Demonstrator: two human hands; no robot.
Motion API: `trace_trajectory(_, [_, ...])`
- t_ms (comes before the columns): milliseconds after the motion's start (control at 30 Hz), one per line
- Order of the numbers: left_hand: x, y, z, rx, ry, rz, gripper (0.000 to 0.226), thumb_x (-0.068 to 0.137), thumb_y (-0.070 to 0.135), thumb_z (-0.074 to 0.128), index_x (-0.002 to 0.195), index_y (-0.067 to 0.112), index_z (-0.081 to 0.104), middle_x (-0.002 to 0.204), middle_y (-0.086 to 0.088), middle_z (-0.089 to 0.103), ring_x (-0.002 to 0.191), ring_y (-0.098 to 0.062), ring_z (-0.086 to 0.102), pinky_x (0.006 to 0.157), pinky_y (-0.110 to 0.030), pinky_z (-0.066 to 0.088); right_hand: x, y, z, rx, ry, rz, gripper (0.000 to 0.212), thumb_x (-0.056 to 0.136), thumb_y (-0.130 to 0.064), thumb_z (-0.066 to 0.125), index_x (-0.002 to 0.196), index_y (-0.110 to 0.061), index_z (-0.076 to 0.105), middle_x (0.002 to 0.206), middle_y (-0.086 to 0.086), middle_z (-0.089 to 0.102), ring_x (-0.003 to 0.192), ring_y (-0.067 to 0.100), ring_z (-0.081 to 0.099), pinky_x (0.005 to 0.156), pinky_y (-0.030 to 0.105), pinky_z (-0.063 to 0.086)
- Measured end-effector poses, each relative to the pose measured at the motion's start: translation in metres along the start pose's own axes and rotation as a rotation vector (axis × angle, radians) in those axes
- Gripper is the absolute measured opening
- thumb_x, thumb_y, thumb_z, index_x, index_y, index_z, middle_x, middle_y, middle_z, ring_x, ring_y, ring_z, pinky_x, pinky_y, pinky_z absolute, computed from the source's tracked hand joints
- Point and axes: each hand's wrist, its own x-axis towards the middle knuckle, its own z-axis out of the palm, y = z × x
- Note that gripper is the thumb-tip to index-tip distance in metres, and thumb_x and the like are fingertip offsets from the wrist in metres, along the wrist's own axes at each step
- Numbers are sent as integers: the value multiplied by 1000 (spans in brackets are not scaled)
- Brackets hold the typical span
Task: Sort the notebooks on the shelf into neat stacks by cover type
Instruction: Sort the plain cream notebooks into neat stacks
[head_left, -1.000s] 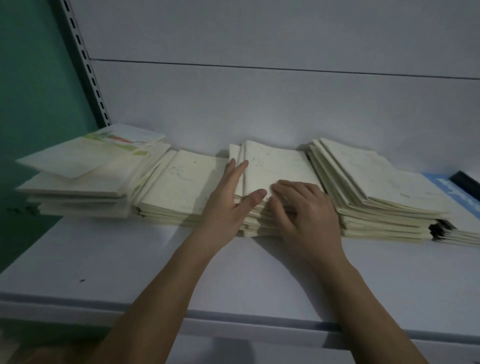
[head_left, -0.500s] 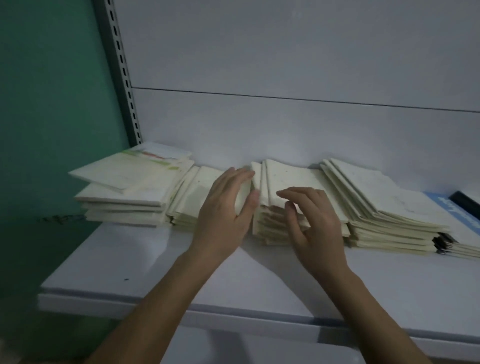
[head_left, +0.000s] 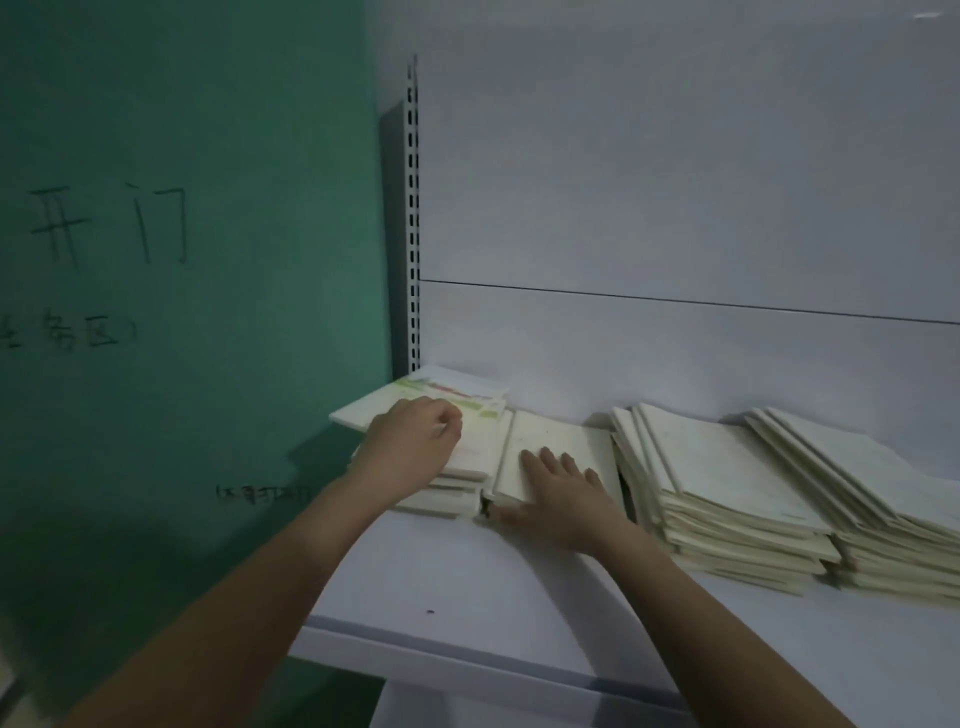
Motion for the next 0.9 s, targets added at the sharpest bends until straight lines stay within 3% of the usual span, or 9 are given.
trace_trajectory(167, [6,-7,-4,-42,-29,23,26,98,33,45,109,26,68,119,9,66,112,-16,57,98,-41,45,-17,-2,10,-104,169,-36,76,88,-64,47,148,-23,25,153,3,31,139,28,28,110,45,26])
trace_trajectory(233, [8,-9,-3,-104,-8,34,25,97,29,47,107,23,69,116,7,67,108,-16,58,95,-37,46,-24,-1,6,-100,123,-52,64,96,-47,45,151,-23,22,156,3,29,142,26,27,111,41,26])
trace_trajectory(333, [11,-5,-6,-217,37,56,24,97,24,50,107,16,70,111,4,67,99,-14,57,83,-26,43,-29,-2,-5,245,192,-11,49,103,-30,40,151,-24,31,150,2,41,136,22,40,106,31,34])
trace_trajectory(400, [11,6,-11,-355,-7,31,24,97,23,50,107,14,70,106,5,67,97,-14,59,82,-25,43,-31,-9,-17,572,403,66,35,103,-30,41,134,-20,55,119,-3,62,111,19,56,84,25,39])
trace_trajectory(500, [12,25,-19,-704,-198,-99,23,99,27,48,100,13,65,105,-6,69,87,-23,65,89,-40,55,-32,-20,-35,751,645,179,33,103,-37,38,115,-19,63,96,-4,63,94,23,60,76,29,41])
trace_trajectory(600, [13,35,-25,-1121,-505,-275,43,98,49,48,125,15,47,118,-16,64,93,-35,70,78,-45,60,-37,-38,-46,817,719,64,35,104,-35,37,132,-26,56,118,-9,64,110,13,59,92,31,46])
trace_trajectory(667, [16,35,-28,-1303,-646,-348,53,92,60,51,125,19,45,119,-18,63,93,-39,70,74,-48,59,-40,-55,-45,724,661,-47,40,103,-25,39,141,-37,47,121,-14,63,111,6,58,94,25,46])
trace_trajectory(767, [21,33,-29,-1438,-661,-441,55,90,55,58,120,9,57,109,-16,61,92,-33,67,82,-46,57,-45,-73,-39,509,582,-187,61,96,-3,42,145,-38,40,139,-9,53,126,9,51,103,22,42])
trace_trajectory(900, [21,21,-31,-1469,-594,-550,38,98,33,52,120,3,60,109,-14,67,92,-30,66,81,-43,55,-46,-81,-41,280,459,-285,60,99,-24,52,147,-47,24,157,-7,29,146,11,21,117,28,22])
